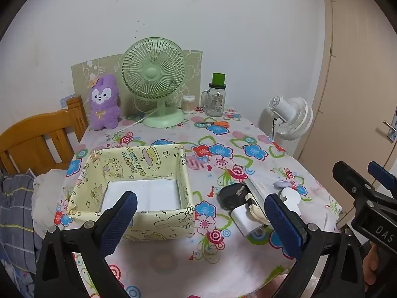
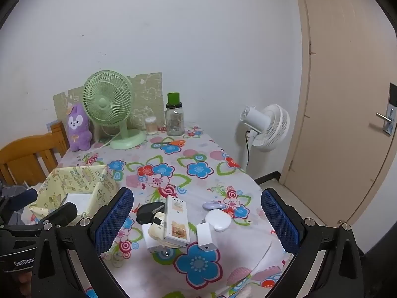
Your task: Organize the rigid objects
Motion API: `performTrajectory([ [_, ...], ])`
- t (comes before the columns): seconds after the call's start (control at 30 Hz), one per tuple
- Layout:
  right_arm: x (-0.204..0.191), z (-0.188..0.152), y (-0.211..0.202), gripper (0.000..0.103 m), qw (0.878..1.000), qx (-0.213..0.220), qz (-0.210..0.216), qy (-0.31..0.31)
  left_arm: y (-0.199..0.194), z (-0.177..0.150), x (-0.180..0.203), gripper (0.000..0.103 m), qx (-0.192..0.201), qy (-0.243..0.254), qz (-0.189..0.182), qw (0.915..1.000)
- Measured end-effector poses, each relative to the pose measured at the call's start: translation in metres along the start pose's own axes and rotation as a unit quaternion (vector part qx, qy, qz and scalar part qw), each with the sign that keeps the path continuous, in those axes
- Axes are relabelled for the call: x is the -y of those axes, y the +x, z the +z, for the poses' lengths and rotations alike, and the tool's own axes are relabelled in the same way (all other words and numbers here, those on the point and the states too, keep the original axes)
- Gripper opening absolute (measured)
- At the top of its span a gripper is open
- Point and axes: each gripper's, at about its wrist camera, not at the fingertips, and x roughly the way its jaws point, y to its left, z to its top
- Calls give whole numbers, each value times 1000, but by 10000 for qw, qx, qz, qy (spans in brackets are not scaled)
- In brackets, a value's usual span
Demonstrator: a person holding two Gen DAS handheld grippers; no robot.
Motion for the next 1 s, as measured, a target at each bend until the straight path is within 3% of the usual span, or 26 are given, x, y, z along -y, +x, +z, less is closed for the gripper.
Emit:
performTrajectory([
  [0.5, -19, 11, 1, 103, 9999, -19, -33, -145, -8, 1, 3, 103, 103, -20, 54, 9999],
  [1.0, -12, 1, 0, 103, 9998, 9, -39, -179, -7, 2, -4, 103, 166, -134, 84, 9997],
])
